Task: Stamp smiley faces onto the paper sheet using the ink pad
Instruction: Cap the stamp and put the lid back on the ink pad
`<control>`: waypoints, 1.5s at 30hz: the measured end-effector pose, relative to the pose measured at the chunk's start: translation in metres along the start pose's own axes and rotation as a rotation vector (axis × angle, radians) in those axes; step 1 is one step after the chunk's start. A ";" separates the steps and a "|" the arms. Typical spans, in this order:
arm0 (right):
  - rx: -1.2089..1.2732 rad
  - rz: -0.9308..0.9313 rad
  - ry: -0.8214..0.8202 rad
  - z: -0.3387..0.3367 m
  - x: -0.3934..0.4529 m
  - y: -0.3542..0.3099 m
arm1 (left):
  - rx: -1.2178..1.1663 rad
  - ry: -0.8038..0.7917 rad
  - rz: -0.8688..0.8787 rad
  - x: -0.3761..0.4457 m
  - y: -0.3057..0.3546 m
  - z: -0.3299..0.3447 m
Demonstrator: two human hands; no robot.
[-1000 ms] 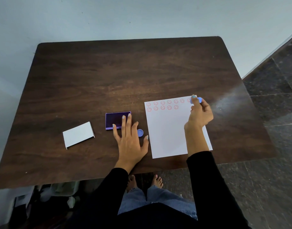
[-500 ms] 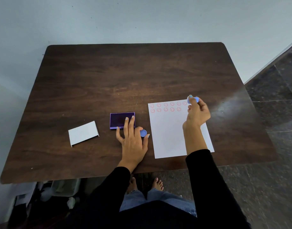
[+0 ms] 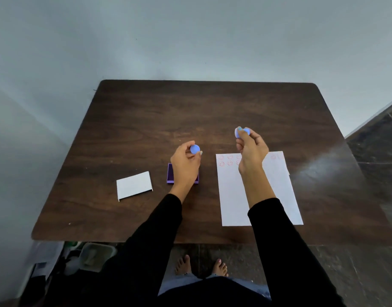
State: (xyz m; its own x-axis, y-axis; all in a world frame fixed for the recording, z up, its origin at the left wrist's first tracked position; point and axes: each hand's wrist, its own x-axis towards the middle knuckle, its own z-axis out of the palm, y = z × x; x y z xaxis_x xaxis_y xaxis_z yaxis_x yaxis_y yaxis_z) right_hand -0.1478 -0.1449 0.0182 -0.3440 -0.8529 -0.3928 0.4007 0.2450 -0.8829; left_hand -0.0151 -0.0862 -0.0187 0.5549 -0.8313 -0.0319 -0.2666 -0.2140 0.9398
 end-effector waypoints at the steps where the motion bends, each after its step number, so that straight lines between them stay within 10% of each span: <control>1: -0.003 0.006 -0.061 0.008 -0.003 0.001 | -0.032 0.002 -0.024 0.006 0.002 -0.003; 13: -0.272 0.015 -0.457 0.049 -0.022 0.030 | -0.149 -0.009 -0.039 0.024 0.011 -0.019; 45: -0.304 0.135 -0.547 0.037 -0.015 0.030 | -0.067 -0.079 0.075 0.019 0.008 -0.027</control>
State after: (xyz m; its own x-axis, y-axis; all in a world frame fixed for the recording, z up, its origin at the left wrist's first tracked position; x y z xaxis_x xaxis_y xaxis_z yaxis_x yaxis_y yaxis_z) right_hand -0.0989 -0.1418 0.0069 0.2077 -0.8979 -0.3880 0.1238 0.4176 -0.9001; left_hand 0.0143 -0.0899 -0.0031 0.4713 -0.8818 0.0149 -0.2502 -0.1175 0.9610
